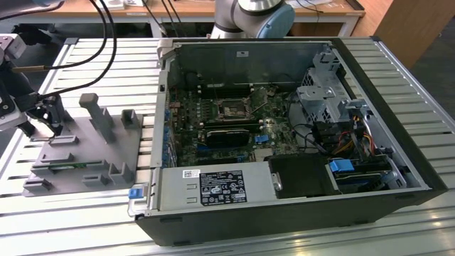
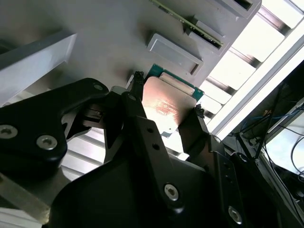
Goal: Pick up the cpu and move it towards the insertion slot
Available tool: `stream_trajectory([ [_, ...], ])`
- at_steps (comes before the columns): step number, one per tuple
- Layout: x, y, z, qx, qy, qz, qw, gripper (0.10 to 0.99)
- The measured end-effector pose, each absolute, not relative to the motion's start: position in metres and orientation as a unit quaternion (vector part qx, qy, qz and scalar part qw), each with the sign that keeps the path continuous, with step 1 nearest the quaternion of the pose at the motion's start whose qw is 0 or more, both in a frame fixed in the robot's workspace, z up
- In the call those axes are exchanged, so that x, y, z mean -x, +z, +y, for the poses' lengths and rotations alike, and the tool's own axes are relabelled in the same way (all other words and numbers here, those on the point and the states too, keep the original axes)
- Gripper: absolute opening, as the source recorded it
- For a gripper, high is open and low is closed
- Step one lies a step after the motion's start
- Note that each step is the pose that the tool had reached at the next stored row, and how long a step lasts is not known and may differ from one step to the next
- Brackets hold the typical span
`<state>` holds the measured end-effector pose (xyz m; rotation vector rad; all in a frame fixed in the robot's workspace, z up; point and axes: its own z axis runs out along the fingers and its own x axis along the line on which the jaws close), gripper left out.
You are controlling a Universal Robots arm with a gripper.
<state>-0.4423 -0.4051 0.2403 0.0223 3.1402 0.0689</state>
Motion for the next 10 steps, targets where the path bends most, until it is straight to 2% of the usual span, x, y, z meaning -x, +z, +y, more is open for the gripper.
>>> stream_trajectory([
  [10, 0.4423, 0.2491, -0.4049, -0.007, 0.022, 1.000, 0.000, 0.545],
])
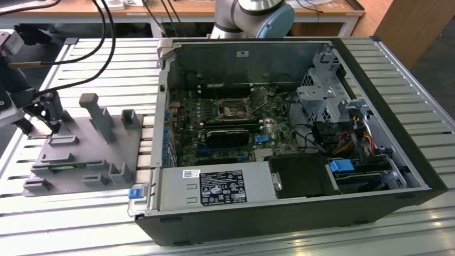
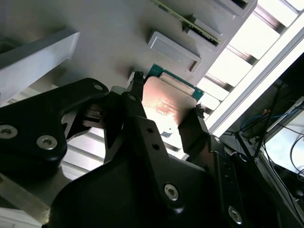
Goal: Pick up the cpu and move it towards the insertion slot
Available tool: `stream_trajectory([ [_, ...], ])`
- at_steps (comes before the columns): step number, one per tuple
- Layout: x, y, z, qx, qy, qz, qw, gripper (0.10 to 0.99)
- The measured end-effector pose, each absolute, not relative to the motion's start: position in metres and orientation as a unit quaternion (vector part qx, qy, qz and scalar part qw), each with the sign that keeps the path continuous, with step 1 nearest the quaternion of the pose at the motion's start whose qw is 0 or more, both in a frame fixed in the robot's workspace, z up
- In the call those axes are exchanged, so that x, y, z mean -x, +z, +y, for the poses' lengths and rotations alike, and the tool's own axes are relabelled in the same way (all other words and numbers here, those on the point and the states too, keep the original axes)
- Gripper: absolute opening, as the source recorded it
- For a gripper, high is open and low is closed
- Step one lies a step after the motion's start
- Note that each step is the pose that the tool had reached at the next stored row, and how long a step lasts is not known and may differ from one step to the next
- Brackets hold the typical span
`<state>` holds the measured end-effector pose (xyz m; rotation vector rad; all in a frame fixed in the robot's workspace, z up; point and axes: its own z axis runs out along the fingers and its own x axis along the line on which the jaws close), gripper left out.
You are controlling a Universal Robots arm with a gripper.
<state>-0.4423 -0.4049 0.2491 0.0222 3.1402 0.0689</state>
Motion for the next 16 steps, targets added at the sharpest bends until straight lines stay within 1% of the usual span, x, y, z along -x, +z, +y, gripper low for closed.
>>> stream_trajectory([
  [16, 0.442, 0.262, -0.405, -0.007, 0.022, 1.000, 0.000, 0.545],
])
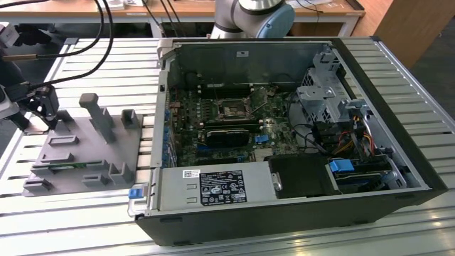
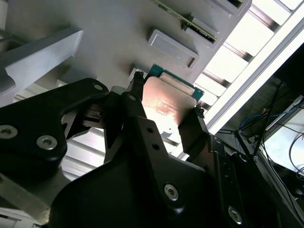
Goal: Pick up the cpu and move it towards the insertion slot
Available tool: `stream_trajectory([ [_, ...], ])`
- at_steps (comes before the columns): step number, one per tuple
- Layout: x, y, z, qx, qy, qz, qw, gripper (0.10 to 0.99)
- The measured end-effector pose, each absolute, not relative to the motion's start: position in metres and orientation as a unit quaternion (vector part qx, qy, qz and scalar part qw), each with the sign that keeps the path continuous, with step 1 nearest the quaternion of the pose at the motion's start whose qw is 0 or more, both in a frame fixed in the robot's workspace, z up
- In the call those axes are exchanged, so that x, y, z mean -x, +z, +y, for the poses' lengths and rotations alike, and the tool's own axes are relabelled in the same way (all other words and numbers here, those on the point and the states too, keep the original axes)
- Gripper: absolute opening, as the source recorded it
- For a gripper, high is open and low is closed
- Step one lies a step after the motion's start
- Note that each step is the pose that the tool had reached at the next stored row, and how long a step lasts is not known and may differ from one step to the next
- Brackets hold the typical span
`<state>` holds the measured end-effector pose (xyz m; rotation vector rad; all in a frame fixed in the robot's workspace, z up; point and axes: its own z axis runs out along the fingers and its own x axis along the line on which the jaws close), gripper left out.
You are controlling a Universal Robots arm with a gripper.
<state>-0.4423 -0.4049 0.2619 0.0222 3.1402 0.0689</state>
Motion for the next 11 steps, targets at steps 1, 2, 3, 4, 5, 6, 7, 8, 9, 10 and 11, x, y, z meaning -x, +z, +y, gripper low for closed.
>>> stream_trajectory([
  [1, 0.4423, 0.2655, -0.4048, -0.007, 0.022, 1.000, 0.000, 0.545],
  [2, 0.4423, 0.2665, -0.4048, -0.007, 0.022, 1.000, 0.000, 0.545],
  [3, 0.4423, 0.2674, -0.4047, -0.007, 0.022, 1.000, 0.000, 0.545],
  [4, 0.4423, 0.2684, -0.4047, -0.007, 0.022, 1.000, 0.000, 0.545],
  [5, 0.4423, 0.2694, -0.4047, -0.007, 0.022, 1.000, 0.000, 0.545],
  [6, 0.4423, 0.2704, -0.4046, -0.007, 0.022, 1.000, 0.000, 0.545],
  [7, 0.4423, 0.2714, -0.4045, -0.007, 0.022, 1.000, 0.000, 0.545],
  [8, 0.4423, 0.2724, -0.4045, -0.007, 0.022, 1.000, 0.000, 0.545],
  [9, 0.4423, 0.2734, -0.4044, -0.007, 0.022, 1.000, 0.000, 0.545],
  [10, 0.4423, 0.2744, -0.4044, -0.007, 0.022, 1.000, 0.000, 0.545],
  [11, 0.4423, 0.2753, -0.4044, -0.007, 0.022, 1.000, 0.000, 0.545],
])
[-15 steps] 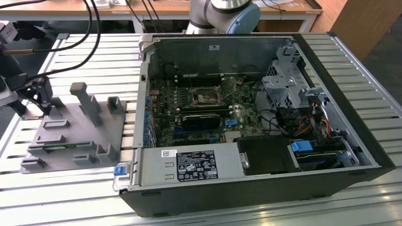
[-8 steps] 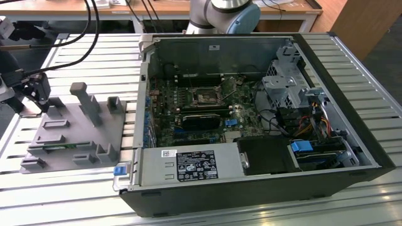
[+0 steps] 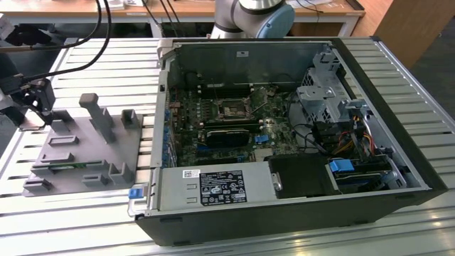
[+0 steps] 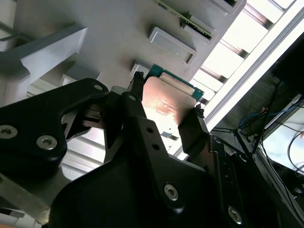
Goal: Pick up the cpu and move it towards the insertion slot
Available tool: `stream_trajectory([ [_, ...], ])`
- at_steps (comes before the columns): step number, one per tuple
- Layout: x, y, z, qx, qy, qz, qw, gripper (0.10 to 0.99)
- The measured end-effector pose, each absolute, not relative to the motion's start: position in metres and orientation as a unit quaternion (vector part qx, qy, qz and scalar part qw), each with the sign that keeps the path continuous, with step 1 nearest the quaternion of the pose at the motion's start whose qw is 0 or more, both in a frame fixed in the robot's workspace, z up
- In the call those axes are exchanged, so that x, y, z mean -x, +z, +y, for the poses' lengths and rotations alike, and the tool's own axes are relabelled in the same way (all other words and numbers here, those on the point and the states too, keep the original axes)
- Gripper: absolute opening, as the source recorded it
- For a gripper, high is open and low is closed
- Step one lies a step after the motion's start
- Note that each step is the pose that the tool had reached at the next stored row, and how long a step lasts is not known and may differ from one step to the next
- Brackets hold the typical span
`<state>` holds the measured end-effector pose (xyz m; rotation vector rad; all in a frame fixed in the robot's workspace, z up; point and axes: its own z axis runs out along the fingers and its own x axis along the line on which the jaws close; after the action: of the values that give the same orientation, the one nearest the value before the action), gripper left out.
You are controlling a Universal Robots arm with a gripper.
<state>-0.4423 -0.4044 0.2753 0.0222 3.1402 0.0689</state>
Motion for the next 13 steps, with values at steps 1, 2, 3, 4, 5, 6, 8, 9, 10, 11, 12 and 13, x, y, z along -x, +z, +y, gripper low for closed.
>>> stream_trajectory([
  [1, 0.442, 0.276, -0.404, -0.007, 0.022, 1.000, 0.000, 0.545],
  [2, 0.442, 0.277, -0.404, -0.007, 0.022, 1.000, 0.000, 0.545],
  [3, 0.442, 0.278, -0.404, -0.007, 0.022, 1.000, 0.000, 0.545],
  [4, 0.442, 0.279, -0.404, -0.007, 0.022, 1.000, 0.000, 0.545],
  [5, 0.442, 0.280, -0.404, -0.007, 0.022, 1.000, 0.000, 0.545],
  [6, 0.442, 0.281, -0.404, -0.007, 0.022, 1.000, 0.000, 0.545],
  [8, 0.442, 0.282, -0.404, -0.007, 0.022, 1.000, 0.000, 0.545],
  [9, 0.442, 0.283, -0.404, -0.007, 0.022, 1.000, 0.000, 0.545],
  [10, 0.442, 0.284, -0.404, -0.007, 0.022, 1.000, 0.000, 0.545],
  [11, 0.442, 0.285, -0.404, -0.007, 0.022, 1.000, 0.000, 0.545],
  [12, 0.442, 0.286, -0.404, -0.007, 0.022, 1.000, 0.000, 0.545],
  [13, 0.442, 0.286, -0.404, -0.007, 0.022, 1.000, 0.000, 0.545],
])
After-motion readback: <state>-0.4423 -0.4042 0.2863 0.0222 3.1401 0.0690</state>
